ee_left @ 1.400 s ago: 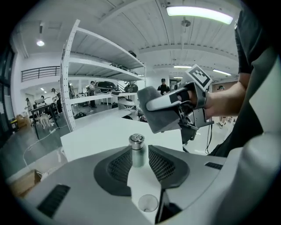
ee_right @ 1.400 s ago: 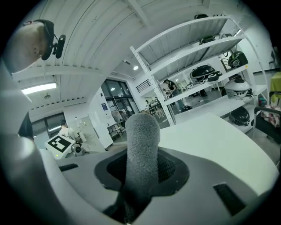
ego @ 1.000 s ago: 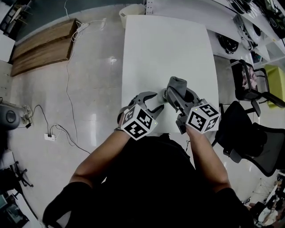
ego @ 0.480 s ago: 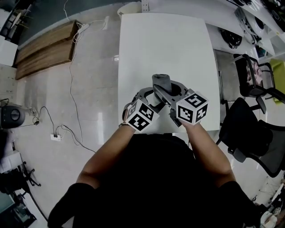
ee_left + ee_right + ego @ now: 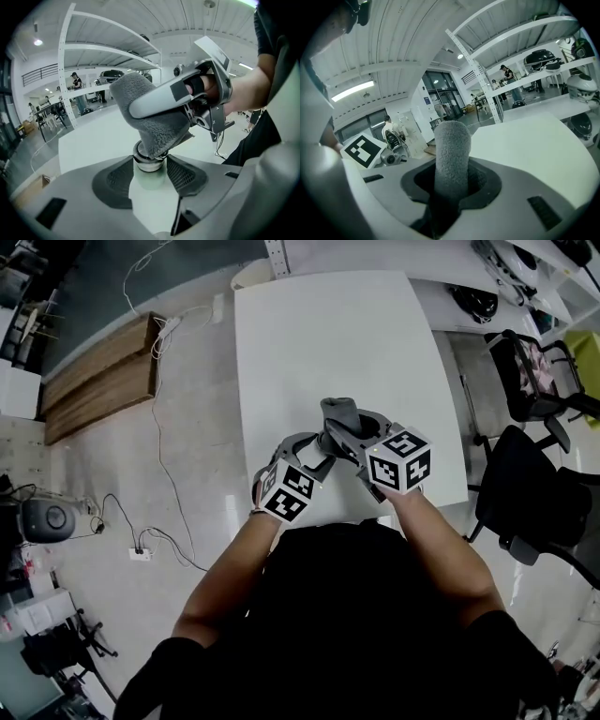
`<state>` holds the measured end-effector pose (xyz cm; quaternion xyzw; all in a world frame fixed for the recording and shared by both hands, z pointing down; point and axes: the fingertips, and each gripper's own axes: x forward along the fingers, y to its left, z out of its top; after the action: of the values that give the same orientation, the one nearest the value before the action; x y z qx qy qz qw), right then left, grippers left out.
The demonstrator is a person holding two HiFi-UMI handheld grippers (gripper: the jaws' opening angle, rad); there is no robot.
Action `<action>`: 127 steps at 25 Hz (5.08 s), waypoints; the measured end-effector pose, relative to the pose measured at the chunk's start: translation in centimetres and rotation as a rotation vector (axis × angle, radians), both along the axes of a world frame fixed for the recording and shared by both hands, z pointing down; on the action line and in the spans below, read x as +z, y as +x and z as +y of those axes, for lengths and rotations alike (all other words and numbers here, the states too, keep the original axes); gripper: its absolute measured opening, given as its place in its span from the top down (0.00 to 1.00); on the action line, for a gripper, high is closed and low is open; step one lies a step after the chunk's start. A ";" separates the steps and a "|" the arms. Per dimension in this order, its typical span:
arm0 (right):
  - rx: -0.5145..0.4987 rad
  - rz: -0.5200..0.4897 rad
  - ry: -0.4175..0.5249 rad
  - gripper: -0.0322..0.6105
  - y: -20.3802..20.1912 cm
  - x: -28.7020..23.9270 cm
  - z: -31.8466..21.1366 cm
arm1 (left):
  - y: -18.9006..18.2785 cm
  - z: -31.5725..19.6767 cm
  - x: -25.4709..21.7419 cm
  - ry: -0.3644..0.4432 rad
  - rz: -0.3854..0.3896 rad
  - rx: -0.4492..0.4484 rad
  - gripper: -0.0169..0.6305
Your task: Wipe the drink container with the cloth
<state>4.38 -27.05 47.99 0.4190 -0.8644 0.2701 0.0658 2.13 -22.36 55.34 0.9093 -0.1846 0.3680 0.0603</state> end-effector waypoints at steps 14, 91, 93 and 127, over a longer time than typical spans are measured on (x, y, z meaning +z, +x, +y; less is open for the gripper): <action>0.113 -0.026 -0.019 0.80 5.8 1.1 1.6 | -0.2 0.1 0.4 0.012 -0.061 -0.030 0.62; 0.159 -0.242 -0.420 0.80 2.8 13.1 4.0 | -4.4 -5.0 -0.3 -0.466 0.458 -0.645 0.55; 0.183 -0.212 -0.451 0.80 3.4 13.8 4.2 | -4.2 -4.6 -0.3 -0.459 0.441 -0.623 0.55; -0.081 -0.191 -0.172 0.80 2.7 4.8 4.8 | 2.4 3.7 0.2 0.132 -0.051 0.163 0.56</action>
<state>7.10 -22.27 52.79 0.3488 -0.8566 0.3791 0.0300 4.52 -18.62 55.55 0.9136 -0.1355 0.3819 -0.0345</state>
